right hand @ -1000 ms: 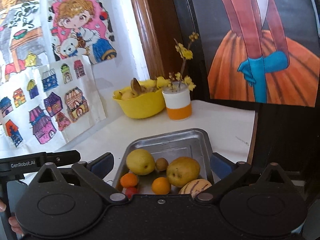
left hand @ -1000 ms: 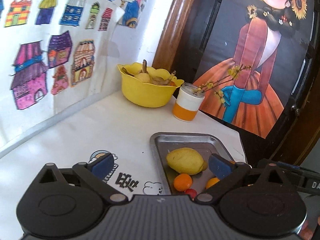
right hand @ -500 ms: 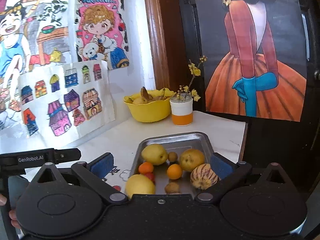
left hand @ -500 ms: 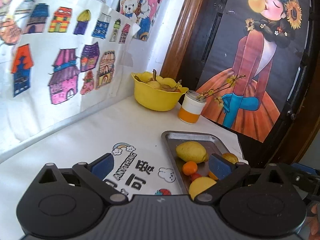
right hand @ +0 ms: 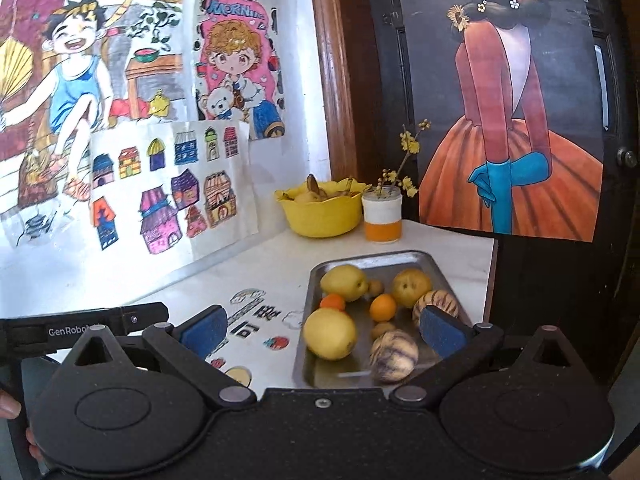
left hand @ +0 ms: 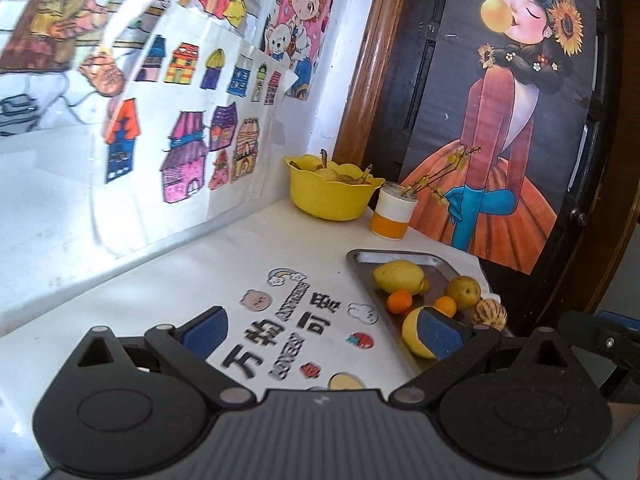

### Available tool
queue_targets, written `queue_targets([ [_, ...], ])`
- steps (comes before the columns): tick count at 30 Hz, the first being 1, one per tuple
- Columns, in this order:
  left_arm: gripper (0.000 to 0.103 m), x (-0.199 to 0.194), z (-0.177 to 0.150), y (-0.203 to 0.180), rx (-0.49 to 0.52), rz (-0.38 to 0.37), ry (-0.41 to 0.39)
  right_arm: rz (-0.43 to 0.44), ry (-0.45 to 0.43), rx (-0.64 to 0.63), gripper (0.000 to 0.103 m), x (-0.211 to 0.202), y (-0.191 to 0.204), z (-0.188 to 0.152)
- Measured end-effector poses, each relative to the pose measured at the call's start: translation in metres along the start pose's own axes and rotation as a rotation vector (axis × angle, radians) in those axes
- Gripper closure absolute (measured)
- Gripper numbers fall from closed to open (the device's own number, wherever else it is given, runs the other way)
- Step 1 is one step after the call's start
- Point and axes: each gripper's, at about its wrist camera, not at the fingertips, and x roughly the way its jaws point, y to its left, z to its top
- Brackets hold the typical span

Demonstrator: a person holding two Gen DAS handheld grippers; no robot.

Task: Organize fruits

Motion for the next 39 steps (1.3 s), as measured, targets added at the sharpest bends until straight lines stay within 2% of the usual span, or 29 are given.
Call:
queue_targets([
  [9, 0.000, -0.026, -0.023, 0.018, 0.049, 0.027, -0.032, -0.045, -0.053, -0.007, 0.001, -0.018, 0.027, -0.031],
  [15, 0.000, -0.037, -0.039, 0.028, 0.069, 0.035, -0.059, -0.089, -0.079, -0.034, 0.001, -0.018, 0.042, -0.053],
  [23, 0.000, -0.040, -0.056, 0.044, 0.063, 0.068, -0.066, -0.100, -0.077, -0.043, 0.001, -0.012, 0.050, -0.082],
  [39, 0.000, -0.030, -0.068, 0.056, 0.053, 0.092, -0.034, -0.109, -0.032, -0.027, 0.001, 0.002, 0.046, -0.094],
])
